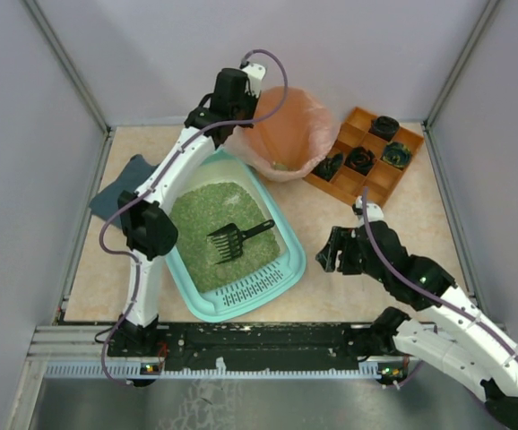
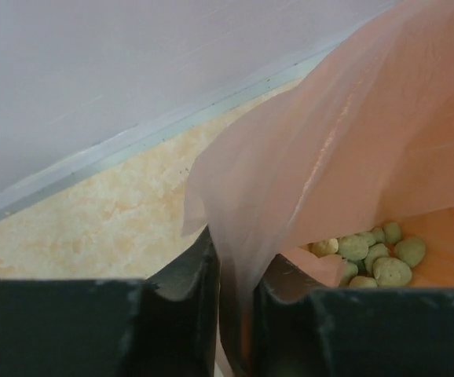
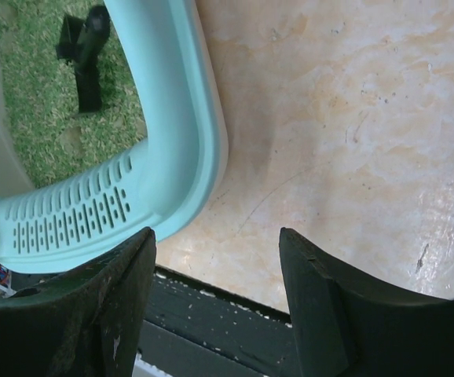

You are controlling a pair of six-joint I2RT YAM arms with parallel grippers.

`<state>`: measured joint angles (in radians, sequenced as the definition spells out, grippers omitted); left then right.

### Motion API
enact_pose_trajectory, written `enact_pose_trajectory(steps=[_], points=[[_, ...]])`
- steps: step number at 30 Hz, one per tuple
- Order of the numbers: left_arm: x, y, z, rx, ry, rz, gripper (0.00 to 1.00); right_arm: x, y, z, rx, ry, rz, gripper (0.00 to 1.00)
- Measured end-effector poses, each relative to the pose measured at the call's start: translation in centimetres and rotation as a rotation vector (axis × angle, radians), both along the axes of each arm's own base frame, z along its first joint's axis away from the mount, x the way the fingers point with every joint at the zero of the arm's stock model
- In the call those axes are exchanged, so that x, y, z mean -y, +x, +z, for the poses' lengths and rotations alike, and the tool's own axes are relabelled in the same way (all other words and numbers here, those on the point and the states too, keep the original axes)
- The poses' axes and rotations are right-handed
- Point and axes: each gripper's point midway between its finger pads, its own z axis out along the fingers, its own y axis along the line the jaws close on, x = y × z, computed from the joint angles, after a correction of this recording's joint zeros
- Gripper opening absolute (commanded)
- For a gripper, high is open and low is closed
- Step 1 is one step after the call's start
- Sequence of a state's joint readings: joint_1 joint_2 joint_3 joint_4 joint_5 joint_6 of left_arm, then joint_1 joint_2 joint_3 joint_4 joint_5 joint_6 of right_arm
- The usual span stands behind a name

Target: Clean the litter box

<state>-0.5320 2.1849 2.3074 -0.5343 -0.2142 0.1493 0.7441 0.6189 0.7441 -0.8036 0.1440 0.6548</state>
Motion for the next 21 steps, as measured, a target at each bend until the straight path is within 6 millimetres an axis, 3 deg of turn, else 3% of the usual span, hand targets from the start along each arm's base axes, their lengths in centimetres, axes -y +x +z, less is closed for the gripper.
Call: enact_pose_trajectory(steps=[2,4,9,15,21], points=[[-0.6,0.2,-0.2,-0.016,-0.021,0.012,0.57,-0.3,0.5,0.7,0.01,0.002,-0.005,0.64],[-1.4,0.6,-0.2,-0.025,-0.053,0.032,0.69,-0.5,0.9,1.4,0.022,0.004,-0.008,0.64],[-3.6,1.8,-0.2,-0.047,-0.123,0.067,0.88,-0.8,1.3,1.8,0.028,0.004,-0.008,0.64],[-4.9,2.3,1.3,-0.038,-0.217,0.055,0.97,-0.8,1.3,1.8,0.029,0.004,-0.009,0.64],[-4.5,-0.3,5.5,0.025,-0.307,-0.023,0.99,-0.5,1.4,2.2,0.05,0.011,-0.02,0.64]])
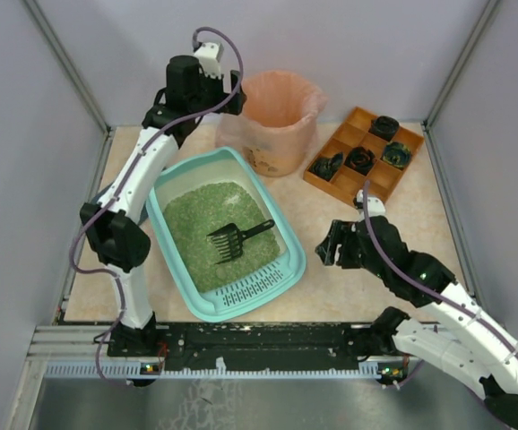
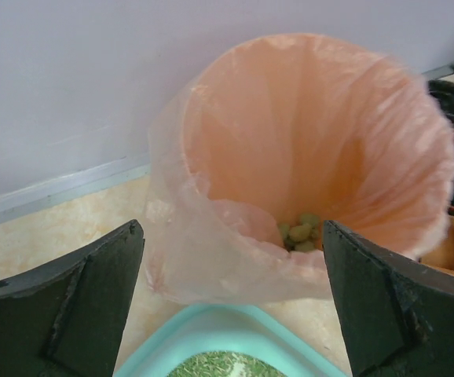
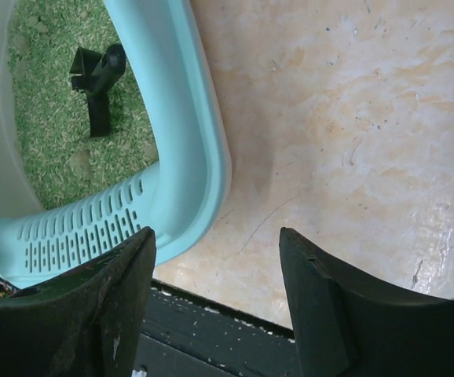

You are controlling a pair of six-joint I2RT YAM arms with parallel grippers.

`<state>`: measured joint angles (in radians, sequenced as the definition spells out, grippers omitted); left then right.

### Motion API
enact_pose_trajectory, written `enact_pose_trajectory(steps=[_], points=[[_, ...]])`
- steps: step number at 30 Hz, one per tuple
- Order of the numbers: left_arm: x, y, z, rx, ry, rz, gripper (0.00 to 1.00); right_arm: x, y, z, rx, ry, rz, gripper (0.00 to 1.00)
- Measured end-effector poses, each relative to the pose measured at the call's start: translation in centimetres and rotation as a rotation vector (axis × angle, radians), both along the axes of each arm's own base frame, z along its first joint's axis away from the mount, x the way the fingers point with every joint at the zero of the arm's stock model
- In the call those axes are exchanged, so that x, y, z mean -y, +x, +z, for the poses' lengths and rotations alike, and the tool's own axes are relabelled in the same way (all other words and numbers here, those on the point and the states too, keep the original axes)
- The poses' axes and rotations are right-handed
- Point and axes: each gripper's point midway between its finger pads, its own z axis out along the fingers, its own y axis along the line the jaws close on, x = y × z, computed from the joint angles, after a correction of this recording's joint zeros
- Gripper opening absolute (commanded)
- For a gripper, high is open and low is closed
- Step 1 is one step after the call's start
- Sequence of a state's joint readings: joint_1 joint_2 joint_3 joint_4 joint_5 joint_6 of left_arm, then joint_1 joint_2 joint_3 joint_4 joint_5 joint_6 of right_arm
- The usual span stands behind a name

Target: Clean the litter box

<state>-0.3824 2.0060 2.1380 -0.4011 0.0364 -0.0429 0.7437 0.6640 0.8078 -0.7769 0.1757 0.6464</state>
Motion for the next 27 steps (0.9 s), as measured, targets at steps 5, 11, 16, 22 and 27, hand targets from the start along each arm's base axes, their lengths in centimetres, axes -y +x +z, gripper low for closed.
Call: enact_pose_trajectory(steps=[5,11,16,22,27], points=[[-0.7,-4.1,5.0,0.099,-0.058,-0.043,0.99,0.3,0.4,0.2,0.024,-0.015,-0.008,0.65],[-3.1,-11.4,7.6,0.192,-0.092,-0.075,0.93,-0.9,1.3,1.9,0.069,0.004,0.026,0.65],[-4.8,-19.3,3.6,0.225,-0.053,-0.18,0.89,-1.8,1.8,1.9,0.069,0.009,0.048,0.65],[-4.2,-25.4,-4.7,0.188,0.02,-0.388,0.84,-1.8,1.4,0.7,0.052,0.016,0.055,0.65],[-2.3,-28.9,-10.2,0.132,0.05,-0.613,0.74,-1.4,0.6,-0.2,0.04,0.031,0.055,0.65]])
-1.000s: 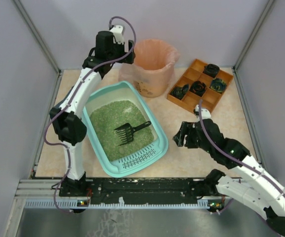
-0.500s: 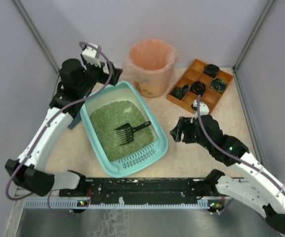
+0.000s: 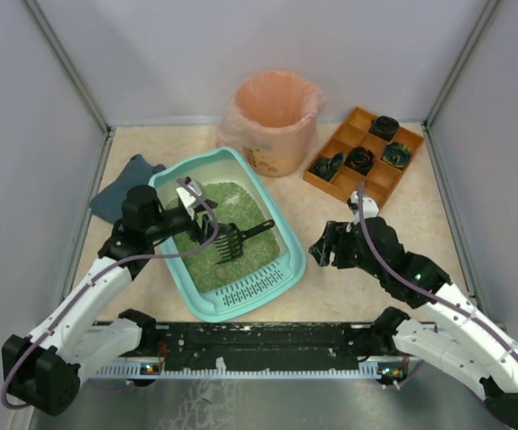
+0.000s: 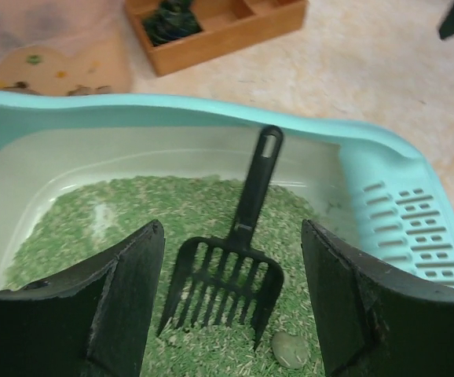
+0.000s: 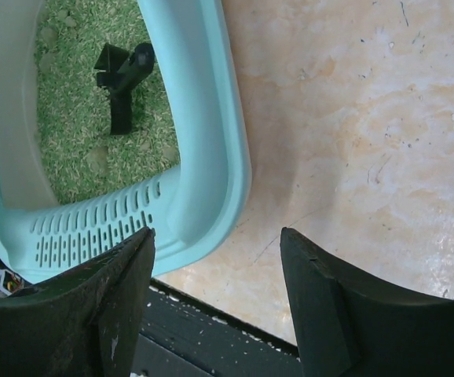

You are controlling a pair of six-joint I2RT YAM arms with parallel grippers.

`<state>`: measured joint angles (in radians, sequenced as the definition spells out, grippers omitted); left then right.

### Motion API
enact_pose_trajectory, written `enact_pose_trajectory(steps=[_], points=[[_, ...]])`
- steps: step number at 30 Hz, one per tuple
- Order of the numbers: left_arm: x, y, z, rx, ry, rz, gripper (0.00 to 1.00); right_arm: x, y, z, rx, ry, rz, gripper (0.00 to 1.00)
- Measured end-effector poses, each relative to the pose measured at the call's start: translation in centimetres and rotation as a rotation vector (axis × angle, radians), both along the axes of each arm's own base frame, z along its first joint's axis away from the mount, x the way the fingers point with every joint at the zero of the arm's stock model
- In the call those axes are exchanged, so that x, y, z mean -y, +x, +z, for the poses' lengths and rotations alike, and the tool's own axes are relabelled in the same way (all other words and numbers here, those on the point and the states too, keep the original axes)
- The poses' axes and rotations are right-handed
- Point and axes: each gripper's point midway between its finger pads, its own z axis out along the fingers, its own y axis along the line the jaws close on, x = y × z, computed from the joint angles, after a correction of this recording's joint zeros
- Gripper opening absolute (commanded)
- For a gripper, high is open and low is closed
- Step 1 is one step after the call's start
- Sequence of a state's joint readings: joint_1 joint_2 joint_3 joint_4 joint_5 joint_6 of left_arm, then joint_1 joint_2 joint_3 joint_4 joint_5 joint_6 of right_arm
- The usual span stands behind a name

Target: Clean the litter box

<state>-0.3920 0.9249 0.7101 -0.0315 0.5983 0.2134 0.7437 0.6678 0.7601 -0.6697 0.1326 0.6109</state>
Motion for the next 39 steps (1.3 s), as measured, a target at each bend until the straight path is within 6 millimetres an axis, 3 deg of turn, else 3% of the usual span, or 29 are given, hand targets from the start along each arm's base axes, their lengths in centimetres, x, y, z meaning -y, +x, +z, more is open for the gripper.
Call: enact_pose_trajectory(steps=[7,12,16,24,34,39], points=[[3.6,-2.5,-4.2,-0.018,0.077,-0.281,0.74,0.1,-0.7,-0.3,-0.007,0.023,0.007,0.65],[6.0,-3.3,-7.3,-0.042,0.15,-0.401,0.77,0.0,-1.1,-1.5,-0.038,0.027,0.015,0.65],[7.4,-2.5,-8.6,-0.04,0.196,-0.447,0.78,-0.3,-1.4,-1.8,-0.055,0.038,0.025,0.65],[8.0,0.1,-10.1,-0.016,0.24,-0.401,0.77,-0.6,-1.7,-1.9,-0.06,0.059,0.041,0.65],[8.0,0.7,-13.5,-0.085,0.294,-0.407,0.55,-0.7,-1.8,-2.2,-0.072,0.064,0.045,0.65],[7.6,0.6,-14.3,-0.107,0.321,-0.402,0.35,-0.9,-1.8,-2.1,-0.067,0.07,0.047,0.65]])
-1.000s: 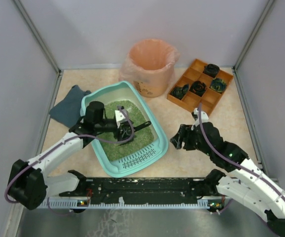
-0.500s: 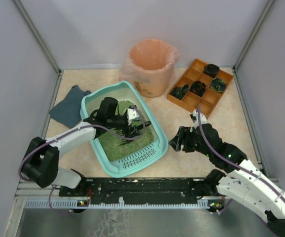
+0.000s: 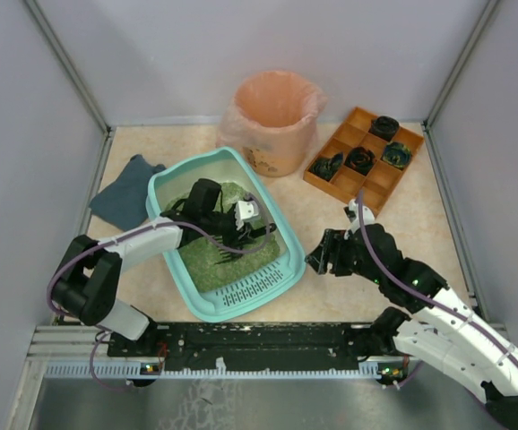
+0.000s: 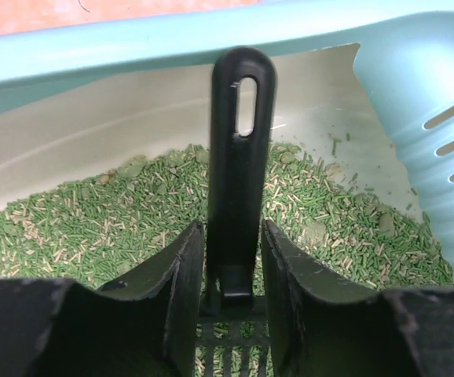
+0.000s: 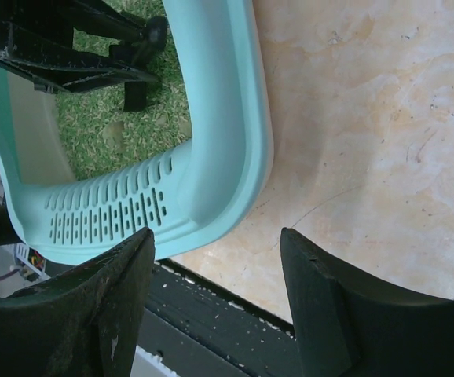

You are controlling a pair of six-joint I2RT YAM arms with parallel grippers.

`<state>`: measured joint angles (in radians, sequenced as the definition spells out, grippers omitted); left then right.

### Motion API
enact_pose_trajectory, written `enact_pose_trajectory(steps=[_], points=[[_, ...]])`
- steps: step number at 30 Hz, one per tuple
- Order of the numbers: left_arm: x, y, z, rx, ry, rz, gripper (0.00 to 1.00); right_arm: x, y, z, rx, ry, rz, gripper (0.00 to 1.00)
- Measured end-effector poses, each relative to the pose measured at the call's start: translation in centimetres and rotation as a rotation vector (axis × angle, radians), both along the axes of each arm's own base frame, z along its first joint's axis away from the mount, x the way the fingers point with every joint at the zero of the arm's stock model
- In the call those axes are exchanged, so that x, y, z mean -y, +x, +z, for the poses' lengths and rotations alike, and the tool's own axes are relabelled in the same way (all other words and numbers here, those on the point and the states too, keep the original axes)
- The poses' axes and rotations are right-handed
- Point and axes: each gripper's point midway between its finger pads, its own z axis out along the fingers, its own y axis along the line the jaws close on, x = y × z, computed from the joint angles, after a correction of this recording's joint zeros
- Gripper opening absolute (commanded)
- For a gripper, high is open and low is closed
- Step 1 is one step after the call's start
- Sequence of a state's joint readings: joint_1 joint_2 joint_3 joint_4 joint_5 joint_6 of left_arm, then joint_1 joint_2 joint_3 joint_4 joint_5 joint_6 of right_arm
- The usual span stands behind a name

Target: Clean the litter box

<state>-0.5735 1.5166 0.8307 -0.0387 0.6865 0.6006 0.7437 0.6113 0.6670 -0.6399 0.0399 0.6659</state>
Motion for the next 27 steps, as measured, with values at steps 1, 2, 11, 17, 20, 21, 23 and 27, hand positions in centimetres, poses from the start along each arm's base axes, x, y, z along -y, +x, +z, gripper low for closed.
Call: enact_pose_trajectory(steps=[1,2,11,17,20,21,23,27], points=[[0.0,0.1,0.1,0.003,0.002,0.001,0.28,-0.1,0.0,0.1,0.003,0.003,0.001,0.65],[0.0,0.1,0.1,0.004,0.002,0.002,0.19,-0.1,0.1,0.1,0.005,0.005,0.001,0.65],[0.3,0.9,1.5,0.022,0.004,0.007,0.01,0.0,0.2,0.0,0.003,-0.004,-0.007,0.65],[-0.3,0.7,5.0,0.108,-0.043,0.039,0.0,0.1,0.7,0.2,0.021,-0.004,-0.027,0.65],[-0.8,0.2,8.0,0.176,-0.104,0.064,0.0,-0.3,1.3,1.1,0.041,0.009,-0.031,0.65],[-0.9,0.0,8.9,0.2,-0.129,0.073,0.0,-0.6,1.6,1.7,0.056,0.02,-0.029,0.65],[-1.2,-0.5,10.0,0.225,-0.179,0.097,0.0,-1.3,2.4,3.0,0.087,0.041,-0.022,0.65],[-2.1,-1.4,9.3,0.21,-0.252,0.177,0.0,-3.6,4.1,5.9,0.154,0.086,0.023,0.65]])
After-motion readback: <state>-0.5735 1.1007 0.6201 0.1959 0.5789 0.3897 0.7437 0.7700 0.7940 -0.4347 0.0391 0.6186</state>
